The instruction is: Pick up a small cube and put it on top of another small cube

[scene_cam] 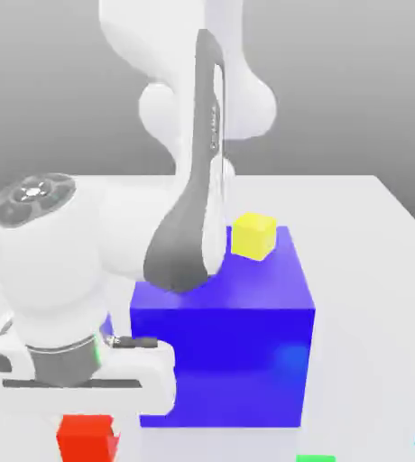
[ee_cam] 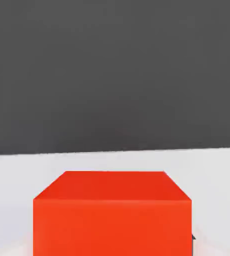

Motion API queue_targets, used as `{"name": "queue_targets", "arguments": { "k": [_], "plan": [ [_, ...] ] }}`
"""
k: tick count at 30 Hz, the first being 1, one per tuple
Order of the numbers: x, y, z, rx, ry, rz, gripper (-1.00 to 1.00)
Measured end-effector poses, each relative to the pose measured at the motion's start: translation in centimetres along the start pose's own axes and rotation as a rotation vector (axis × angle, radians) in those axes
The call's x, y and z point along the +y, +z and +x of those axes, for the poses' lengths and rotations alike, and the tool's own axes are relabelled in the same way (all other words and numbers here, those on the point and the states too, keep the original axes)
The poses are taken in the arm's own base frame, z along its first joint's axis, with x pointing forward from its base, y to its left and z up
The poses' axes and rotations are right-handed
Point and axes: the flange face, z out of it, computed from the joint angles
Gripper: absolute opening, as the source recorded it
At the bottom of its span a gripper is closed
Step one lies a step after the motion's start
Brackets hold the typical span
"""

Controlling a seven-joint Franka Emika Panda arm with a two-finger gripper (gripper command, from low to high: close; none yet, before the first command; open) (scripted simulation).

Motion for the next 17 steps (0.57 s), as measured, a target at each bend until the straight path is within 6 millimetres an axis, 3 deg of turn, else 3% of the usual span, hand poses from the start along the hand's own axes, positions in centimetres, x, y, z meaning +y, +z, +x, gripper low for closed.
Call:
{"name": "queue_targets", "arguments": {
  "k": [5, 10, 13, 14, 17],
  "plan": [
    [-9.9, -0.8, -7.8, 0.001, -0.263, -0.008, -1.00],
    [-17.9, -1.6, -17.9, 0.017, -0.535, -0.016, -1.00],
    [-22.4, 1.0, -24.3, 0.033, -0.702, -0.023, -1.00],
    [-23.8, 2.4, -26.3, 0.039, -0.756, -0.025, 1.00],
    [-23.8, 2.4, -26.3, 0.039, -0.756, -0.025, 1.00]
  ]
}}
